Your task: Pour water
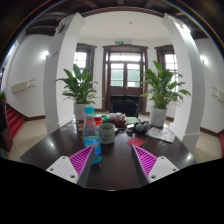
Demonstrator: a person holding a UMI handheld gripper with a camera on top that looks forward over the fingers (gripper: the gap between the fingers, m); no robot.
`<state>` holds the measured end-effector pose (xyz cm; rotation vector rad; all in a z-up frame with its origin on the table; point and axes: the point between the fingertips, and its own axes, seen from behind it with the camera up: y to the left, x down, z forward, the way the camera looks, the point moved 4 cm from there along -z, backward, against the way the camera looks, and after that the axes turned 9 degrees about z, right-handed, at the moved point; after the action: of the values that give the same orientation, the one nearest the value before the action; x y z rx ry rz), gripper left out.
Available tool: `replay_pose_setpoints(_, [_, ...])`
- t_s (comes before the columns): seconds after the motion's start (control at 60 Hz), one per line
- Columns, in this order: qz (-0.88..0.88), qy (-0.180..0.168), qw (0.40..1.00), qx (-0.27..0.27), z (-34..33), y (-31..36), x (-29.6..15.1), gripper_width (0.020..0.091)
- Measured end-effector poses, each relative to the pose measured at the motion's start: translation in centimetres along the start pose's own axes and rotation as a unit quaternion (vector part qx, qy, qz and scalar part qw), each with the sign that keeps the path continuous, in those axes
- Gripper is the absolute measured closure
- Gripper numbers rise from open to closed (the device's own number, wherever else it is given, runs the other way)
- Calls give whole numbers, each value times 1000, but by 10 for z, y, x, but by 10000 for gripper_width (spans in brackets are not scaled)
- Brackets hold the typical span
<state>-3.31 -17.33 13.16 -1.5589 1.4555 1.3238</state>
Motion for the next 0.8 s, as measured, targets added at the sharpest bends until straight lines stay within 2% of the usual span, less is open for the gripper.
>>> replay_pose_setpoints(0.067, [8, 7, 1000, -18, 6, 11, 10, 364])
replay_pose_setpoints(0.133, [12, 2, 1000, -10, 31, 33, 31, 356])
replay_pose_setpoints(0.283, [23, 18, 999, -13, 59, 61, 54, 359])
replay_pose_setpoints(0.4, [17, 15, 1000, -9, 91, 72, 51, 359])
replay_pose_setpoints(0.667, [33, -18, 999, 7, 150, 76, 27, 364])
replay_pose_setpoints(0.75, [31, -20, 999, 18, 161, 75, 28, 414])
replay_pose_setpoints(0.783, [23, -24, 999, 27, 164, 71, 29, 550])
replay_pose_setpoints(0.8, [20, -28, 999, 26, 164, 72, 27, 552])
